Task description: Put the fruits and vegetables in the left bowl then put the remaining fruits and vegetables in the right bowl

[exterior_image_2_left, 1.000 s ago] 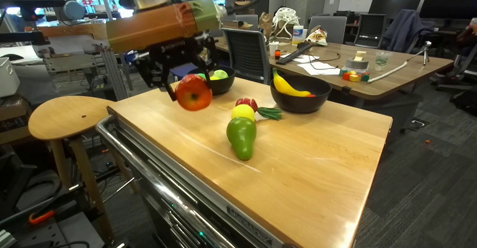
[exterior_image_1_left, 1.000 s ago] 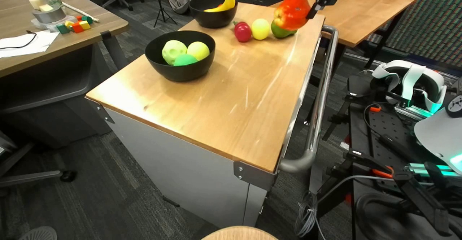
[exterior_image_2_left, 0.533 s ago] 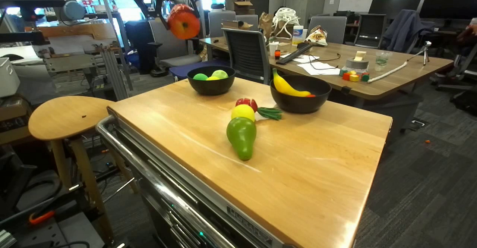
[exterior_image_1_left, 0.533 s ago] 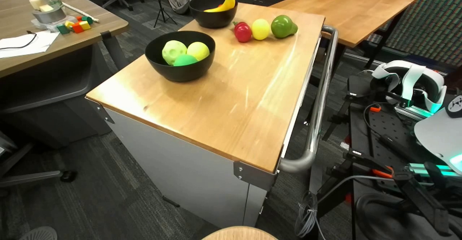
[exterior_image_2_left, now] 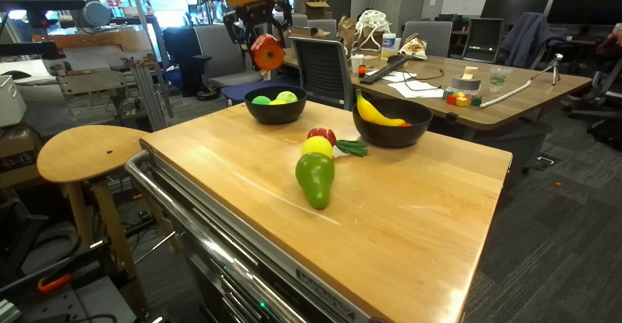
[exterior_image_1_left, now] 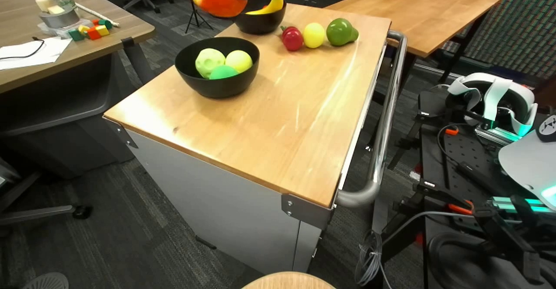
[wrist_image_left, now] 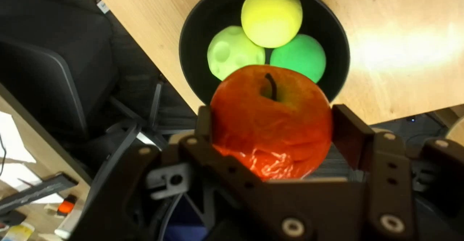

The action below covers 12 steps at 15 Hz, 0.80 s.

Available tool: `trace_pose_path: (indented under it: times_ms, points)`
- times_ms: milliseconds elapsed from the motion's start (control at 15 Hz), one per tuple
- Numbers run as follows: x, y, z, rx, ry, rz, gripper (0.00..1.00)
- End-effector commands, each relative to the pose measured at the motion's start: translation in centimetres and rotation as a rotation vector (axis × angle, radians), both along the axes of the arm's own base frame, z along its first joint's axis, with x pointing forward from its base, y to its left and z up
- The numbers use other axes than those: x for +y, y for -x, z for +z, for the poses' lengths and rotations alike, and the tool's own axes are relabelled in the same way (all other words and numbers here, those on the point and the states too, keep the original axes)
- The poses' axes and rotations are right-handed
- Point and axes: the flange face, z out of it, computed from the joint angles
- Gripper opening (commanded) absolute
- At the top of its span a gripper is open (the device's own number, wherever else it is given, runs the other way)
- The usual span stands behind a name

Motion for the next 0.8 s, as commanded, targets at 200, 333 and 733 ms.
trace_pose_path:
  times_ms: [200,333,733]
  points:
    - [1.8,-8.7,-6.5,0.204,0.136,-0.079,0.54]
    - [2.4,-9.7,-7.4,0.247,0.161,-0.076,0.54]
    - [4.2,-10.2,-6.8,0.334,0.237,-0.013,0.95]
